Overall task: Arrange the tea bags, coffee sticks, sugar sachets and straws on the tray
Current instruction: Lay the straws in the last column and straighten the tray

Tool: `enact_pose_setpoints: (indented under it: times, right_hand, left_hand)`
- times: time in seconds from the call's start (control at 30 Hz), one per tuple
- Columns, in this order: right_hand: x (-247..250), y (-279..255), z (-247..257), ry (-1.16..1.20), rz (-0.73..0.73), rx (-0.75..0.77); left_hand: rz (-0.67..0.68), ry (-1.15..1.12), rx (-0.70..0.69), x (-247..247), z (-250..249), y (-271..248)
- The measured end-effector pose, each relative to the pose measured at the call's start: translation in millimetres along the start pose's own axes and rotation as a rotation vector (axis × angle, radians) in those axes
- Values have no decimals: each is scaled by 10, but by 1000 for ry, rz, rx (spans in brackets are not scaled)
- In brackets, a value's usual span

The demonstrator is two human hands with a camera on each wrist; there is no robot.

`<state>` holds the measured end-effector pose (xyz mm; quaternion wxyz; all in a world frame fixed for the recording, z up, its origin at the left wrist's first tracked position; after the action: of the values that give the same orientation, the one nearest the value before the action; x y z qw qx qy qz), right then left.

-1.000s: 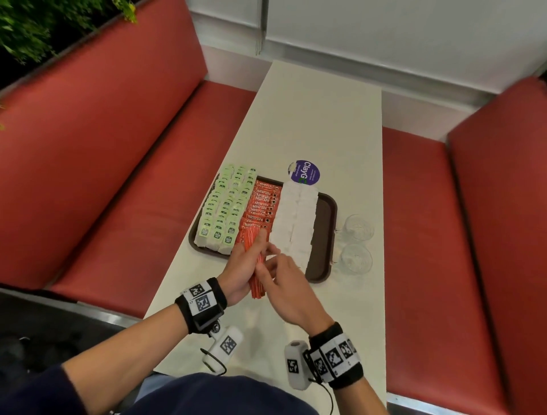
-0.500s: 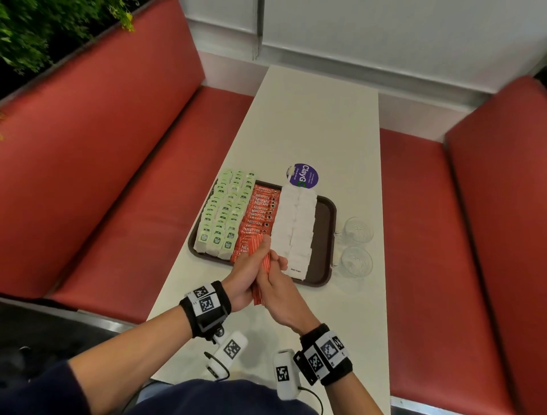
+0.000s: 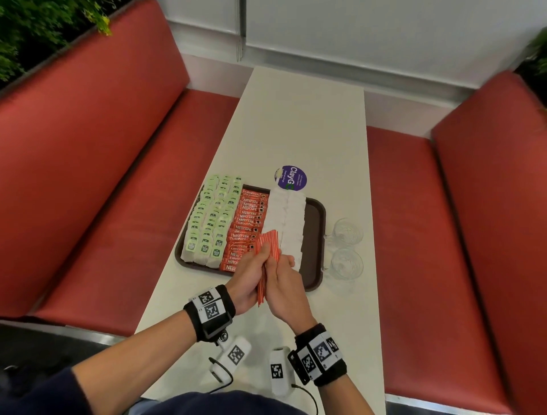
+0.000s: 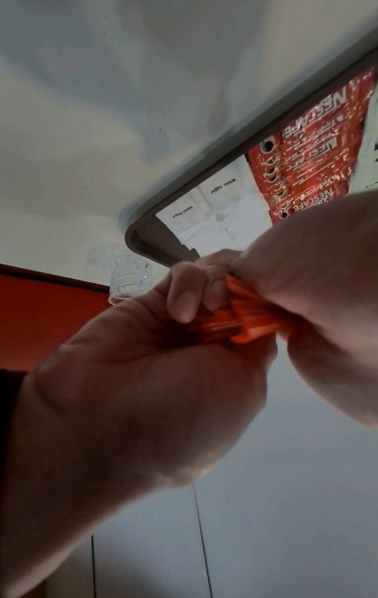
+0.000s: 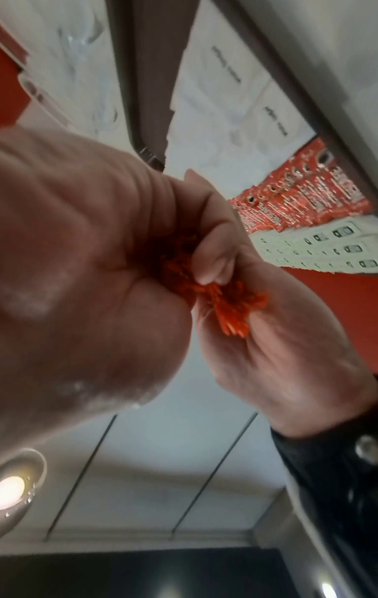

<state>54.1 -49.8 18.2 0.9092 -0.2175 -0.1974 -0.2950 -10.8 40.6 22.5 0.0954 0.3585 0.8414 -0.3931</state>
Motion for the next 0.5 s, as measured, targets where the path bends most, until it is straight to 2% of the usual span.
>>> enact_pose_setpoints:
  times: [0.17, 0.5]
  right_hand:
    - [63, 79, -49, -54, -52, -29]
    - [38, 93, 21, -99, -68, -57]
  left_hand:
    - [-69, 35, -39, -12, 15, 62]
    - [-118, 150, -99, 24, 13, 140]
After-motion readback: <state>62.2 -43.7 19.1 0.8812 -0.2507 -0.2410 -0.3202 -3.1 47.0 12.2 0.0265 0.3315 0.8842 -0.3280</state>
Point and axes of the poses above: each hand's wrist, its own y-axis towards the middle knuckle, its own x-axis out of the back of the hand, z = x × y, the point moved 1 cm from there along y, towards the middle knuckle
